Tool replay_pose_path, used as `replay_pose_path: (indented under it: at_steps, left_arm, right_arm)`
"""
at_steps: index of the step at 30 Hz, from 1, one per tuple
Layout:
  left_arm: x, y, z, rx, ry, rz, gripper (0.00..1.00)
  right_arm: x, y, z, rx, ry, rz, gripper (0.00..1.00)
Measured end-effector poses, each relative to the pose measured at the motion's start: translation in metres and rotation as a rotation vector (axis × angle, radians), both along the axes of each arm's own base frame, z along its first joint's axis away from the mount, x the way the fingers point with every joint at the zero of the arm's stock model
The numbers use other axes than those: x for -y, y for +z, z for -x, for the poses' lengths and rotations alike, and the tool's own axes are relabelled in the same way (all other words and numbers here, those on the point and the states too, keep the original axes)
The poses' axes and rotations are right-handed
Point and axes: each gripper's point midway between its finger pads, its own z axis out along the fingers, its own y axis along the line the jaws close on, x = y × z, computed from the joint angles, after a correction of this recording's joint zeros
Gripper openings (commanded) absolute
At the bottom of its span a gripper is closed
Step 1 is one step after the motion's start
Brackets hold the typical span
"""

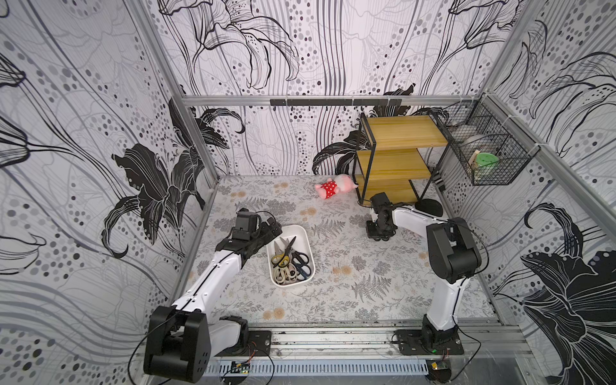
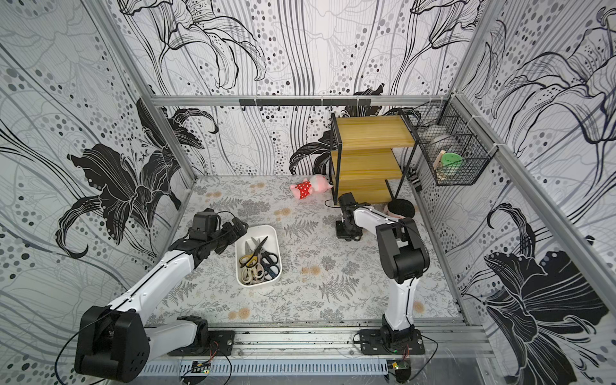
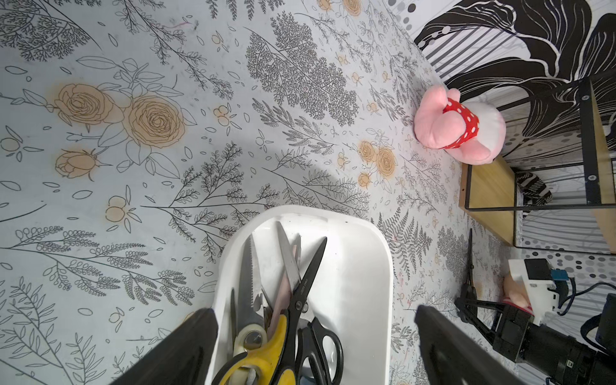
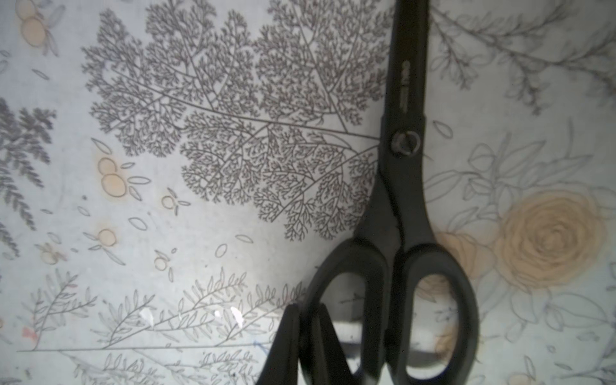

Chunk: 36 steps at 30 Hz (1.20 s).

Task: Take the scissors out of the storage box
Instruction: Place the scissors at the center of the board, then pick up the scissors from the storage box.

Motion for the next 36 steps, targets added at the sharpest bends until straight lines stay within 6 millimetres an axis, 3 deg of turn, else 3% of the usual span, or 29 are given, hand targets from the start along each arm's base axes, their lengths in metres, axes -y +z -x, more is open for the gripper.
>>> replay_pose_path:
  at_steps: [9, 14, 17, 21, 24, 26, 29, 36]
  left_arm:
    - [-0.002, -0.002, 0.001, -0.005, -0.01, -0.024, 0.97]
    - [-0.003, -0.005, -0.001, -0.014, -0.017, -0.041, 0.97]
    - [-0.002, -0.006, -0.004, -0.021, -0.023, -0.048, 0.97]
    - [-0.002, -0.006, -0.008, -0.025, -0.031, -0.056, 0.97]
    - [-0.001, -0.012, -0.008, -0.04, -0.034, -0.06, 0.97]
    - [-0.001, -0.016, -0.008, -0.051, -0.036, -0.06, 0.97]
    - [-0.001, -0.021, -0.009, -0.066, -0.04, -0.06, 0.97]
    - [0.003, -0.025, -0.011, -0.07, -0.049, -0.047, 0.97]
  right_arm:
    - [-0.001, 0.0, -0.001, 0.002, -0.01, -0.005, 0.32]
    - [-0.001, 0.013, -0.004, -0.003, -0.028, -0.004, 0.39]
    - [-0.003, 0.043, -0.011, 0.033, -0.03, -0.017, 0.4]
    - [-0.009, 0.109, -0.017, 0.136, -0.047, -0.082, 0.4]
    - [-0.015, 0.15, -0.008, 0.201, -0.057, -0.152, 0.4]
    - [-0.026, 0.168, 0.003, 0.222, -0.053, -0.186, 0.41]
    - [-0.058, 0.183, 0.024, 0.23, -0.014, -0.234, 0.43]
    - [-0.144, 0.175, 0.081, 0.164, 0.081, -0.337, 0.49]
